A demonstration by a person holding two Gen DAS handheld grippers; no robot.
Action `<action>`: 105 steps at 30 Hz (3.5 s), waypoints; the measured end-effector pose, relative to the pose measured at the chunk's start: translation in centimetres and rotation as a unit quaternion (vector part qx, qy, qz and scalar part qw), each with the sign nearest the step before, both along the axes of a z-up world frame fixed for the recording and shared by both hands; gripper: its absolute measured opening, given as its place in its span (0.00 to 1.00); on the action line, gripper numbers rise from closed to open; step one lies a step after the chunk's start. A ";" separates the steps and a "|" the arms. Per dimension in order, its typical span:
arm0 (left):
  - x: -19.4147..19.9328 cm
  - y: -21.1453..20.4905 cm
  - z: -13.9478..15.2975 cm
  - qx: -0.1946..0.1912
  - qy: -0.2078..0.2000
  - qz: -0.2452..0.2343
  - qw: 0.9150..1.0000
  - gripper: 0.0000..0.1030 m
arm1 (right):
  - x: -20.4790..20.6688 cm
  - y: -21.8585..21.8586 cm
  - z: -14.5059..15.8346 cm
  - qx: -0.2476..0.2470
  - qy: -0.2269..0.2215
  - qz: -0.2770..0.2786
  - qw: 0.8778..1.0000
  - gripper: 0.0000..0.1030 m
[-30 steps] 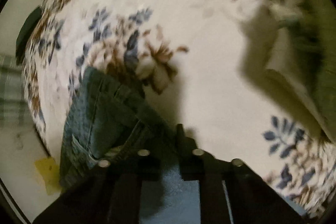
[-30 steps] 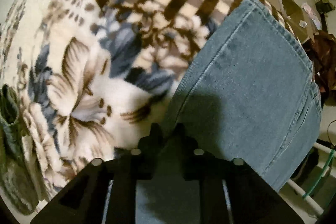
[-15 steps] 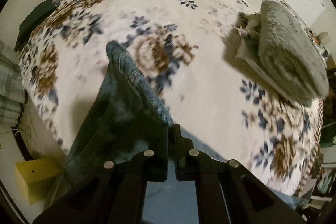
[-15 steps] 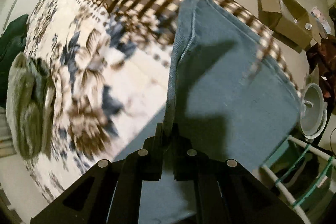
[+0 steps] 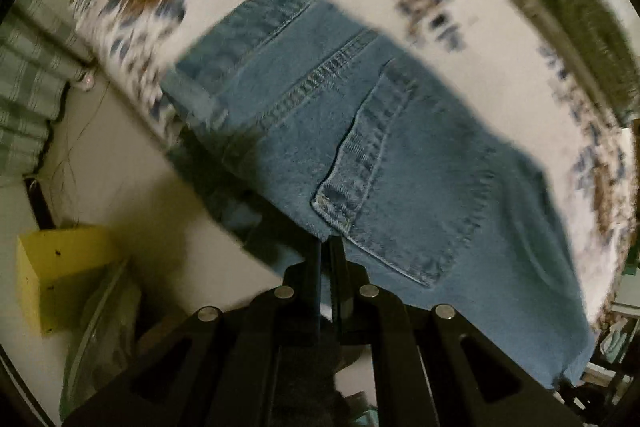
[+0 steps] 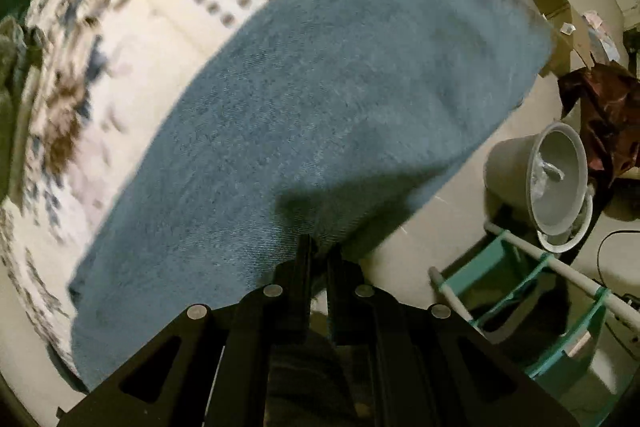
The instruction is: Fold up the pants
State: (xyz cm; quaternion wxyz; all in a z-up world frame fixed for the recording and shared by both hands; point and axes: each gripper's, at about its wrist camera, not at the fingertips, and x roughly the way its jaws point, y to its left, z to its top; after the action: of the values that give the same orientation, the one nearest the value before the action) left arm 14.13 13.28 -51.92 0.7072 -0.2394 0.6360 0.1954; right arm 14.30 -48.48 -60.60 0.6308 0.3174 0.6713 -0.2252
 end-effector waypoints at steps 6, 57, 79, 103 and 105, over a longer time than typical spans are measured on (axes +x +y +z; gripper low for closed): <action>-1.9 1.4 -2.2 0.020 0.023 0.011 0.999 0.00 | -2.6 -1.2 -2.9 0.010 0.022 -0.010 1.000 0.06; 9.6 -27.0 -0.7 0.066 0.001 -0.344 0.937 0.78 | 0.8 -19.8 2.8 -0.063 -0.127 -0.022 0.990 0.32; 5.7 -30.7 -4.1 0.078 0.027 -0.379 0.922 0.89 | -8.8 -18.5 0.6 -0.012 -0.131 -0.140 0.981 0.08; 1.9 -36.3 -8.9 0.030 0.006 -0.399 0.916 1.00 | -9.9 -17.4 -6.5 0.101 -0.382 -0.211 0.894 0.41; 3.2 -35.6 -9.0 0.031 0.008 -0.397 0.917 1.00 | -8.9 -17.5 -6.6 0.110 -0.394 -0.204 0.890 0.45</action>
State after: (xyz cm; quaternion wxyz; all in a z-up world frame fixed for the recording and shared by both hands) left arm 17.33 -22.31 -60.90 0.7285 0.0564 0.6780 -0.0795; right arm 5.35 -66.02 -67.17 0.7447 0.5772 0.3089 -0.1298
